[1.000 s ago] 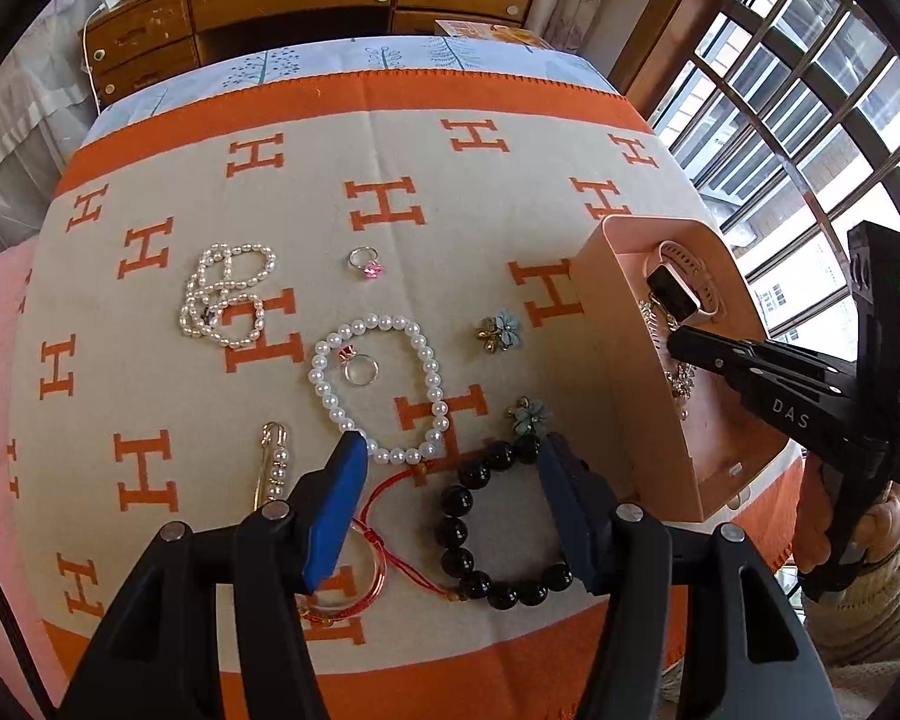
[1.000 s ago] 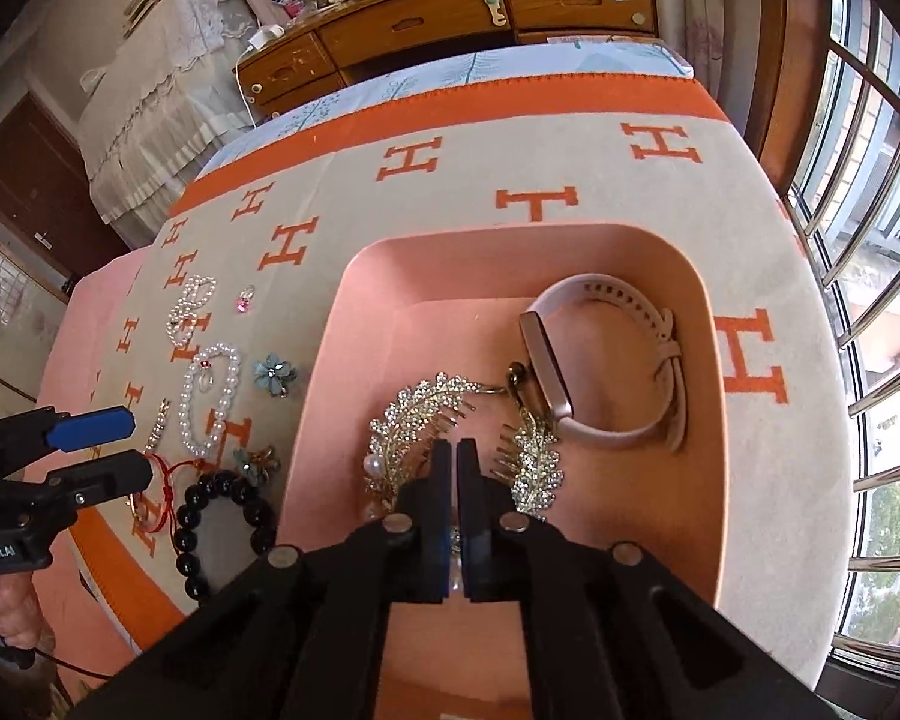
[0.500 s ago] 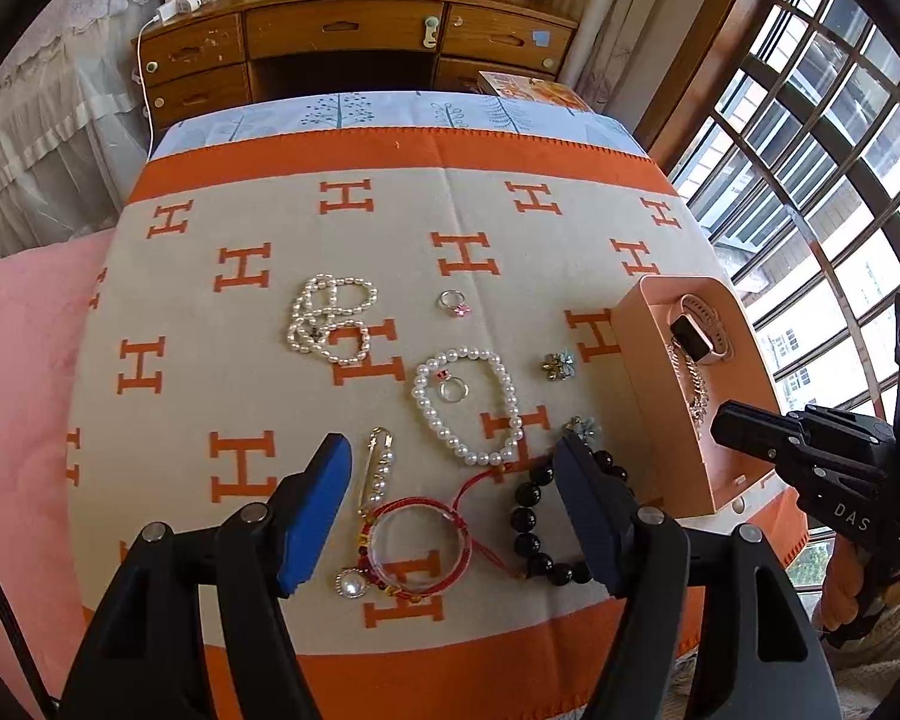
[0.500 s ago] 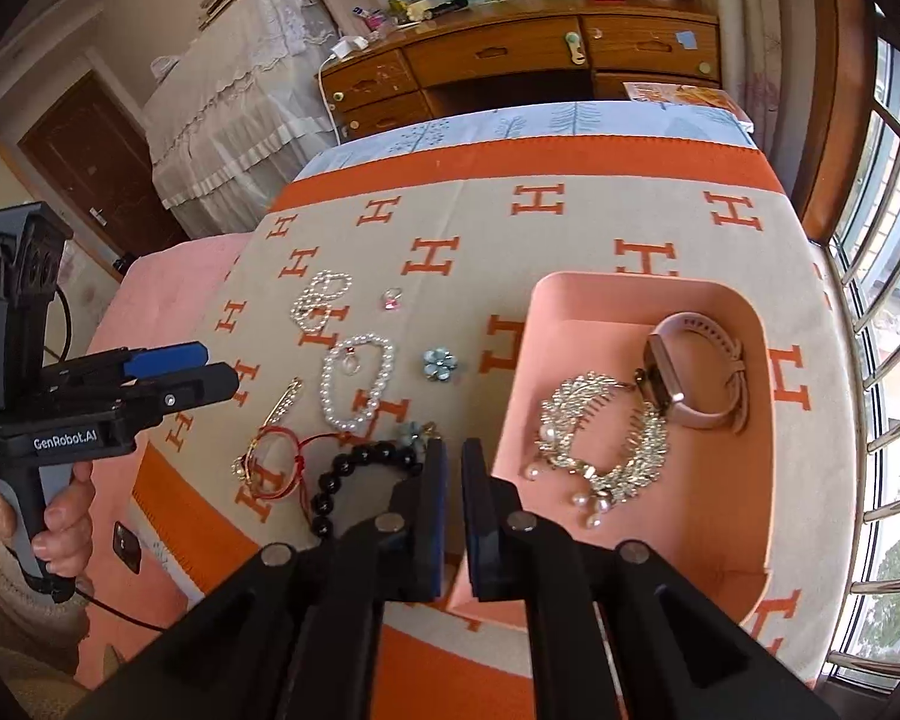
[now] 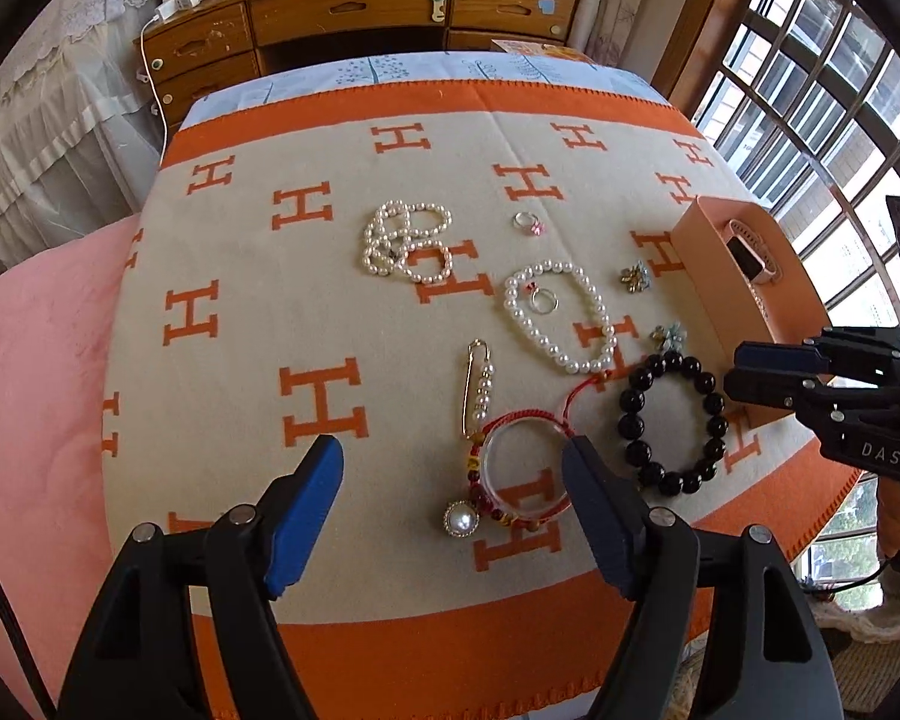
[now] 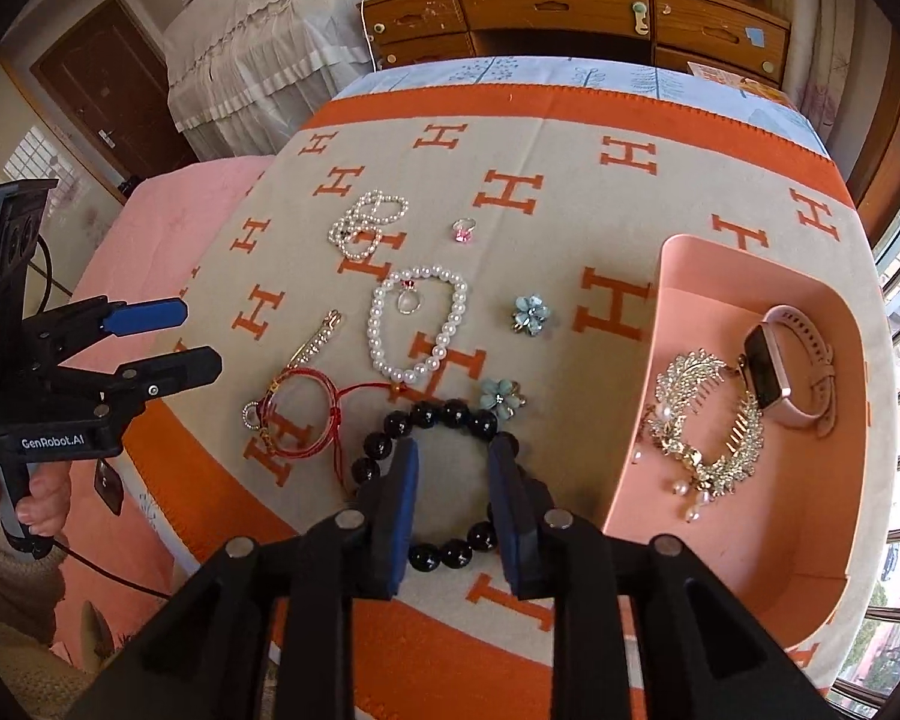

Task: Organize jewelry
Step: 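Grasp the black bead bracelet with the right tool while the left tool grasps the red bangle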

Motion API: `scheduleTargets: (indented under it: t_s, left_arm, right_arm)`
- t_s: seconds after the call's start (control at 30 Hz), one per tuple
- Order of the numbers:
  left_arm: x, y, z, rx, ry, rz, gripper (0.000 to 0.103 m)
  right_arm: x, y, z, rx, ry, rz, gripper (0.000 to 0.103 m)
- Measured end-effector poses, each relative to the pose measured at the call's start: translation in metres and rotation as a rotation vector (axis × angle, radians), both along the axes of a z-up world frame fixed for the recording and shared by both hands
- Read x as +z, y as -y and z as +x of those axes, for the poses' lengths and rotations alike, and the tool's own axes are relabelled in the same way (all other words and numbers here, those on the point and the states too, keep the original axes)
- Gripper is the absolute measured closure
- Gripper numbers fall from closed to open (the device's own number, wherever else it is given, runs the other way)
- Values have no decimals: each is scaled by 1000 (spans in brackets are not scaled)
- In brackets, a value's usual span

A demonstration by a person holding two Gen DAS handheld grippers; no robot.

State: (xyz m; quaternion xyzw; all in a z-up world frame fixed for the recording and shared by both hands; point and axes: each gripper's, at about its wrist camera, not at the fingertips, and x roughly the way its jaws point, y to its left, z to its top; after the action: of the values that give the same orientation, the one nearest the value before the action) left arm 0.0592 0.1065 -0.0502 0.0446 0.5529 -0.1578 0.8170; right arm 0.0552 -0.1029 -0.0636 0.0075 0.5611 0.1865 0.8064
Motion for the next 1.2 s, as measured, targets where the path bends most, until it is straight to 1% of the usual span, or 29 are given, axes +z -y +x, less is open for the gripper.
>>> scheduleTargets:
  t_s: [0.13,0.23,0.37,0.43,0.53,0.57,0.6,0.67,0.73,0.87,0.93,0.97,1.0,1.03,1.07,1.2]
  left_arm:
    - [-24,4,-2,-30,-51,11,29]
    - [-35,9,-2,-54,-68,21,29]
    - [-39,15,1,-83,-64,31,29]
    - [-39,18,3,-95,-58,41,29]
    - [-42,23,9,-115,-68,61,30]
    - [-44,25,10,-119,-74,68,31]
    - [-45,26,11,-123,-83,74,36]
    - [-49,27,14,-129,-108,81,42]
    - [-53,27,17,-131,-135,80,46]
    - [-53,29,21,-138,-140,98,56]
    - [-53,30,23,-136,-138,116,62]
    - [-53,30,23,-136,-133,130,70]
    - [-52,31,23,-136,-136,124,83]
    - [-52,31,24,-130,-145,113,91]
    - [-51,32,25,-122,-155,107,94]
    - [-50,33,22,-99,-149,95,95]
  right_arm:
    - [-13,-4,8,-11,-31,-50,79]
    - [-20,-9,12,-6,-46,-94,78]
    - [-28,-17,16,18,-60,-151,69]
    - [-33,-20,17,27,-71,-181,69]
    - [-37,-27,18,54,-55,-257,68]
    - [-38,-29,19,67,-54,-273,68]
    - [-39,-31,20,79,-52,-287,68]
    - [-40,-33,22,100,-42,-301,68]
    - [-40,-34,25,114,-43,-295,68]
    - [-38,-36,30,169,-40,-299,69]
    - [-35,-39,27,186,-33,-280,83]
    - [-34,-38,26,187,-31,-270,86]
    - [-33,-37,24,184,-27,-255,87]
    - [-30,-35,23,180,-15,-234,87]
    - [-27,-33,20,171,-4,-217,88]
    - [-6,-20,7,138,49,-107,88]
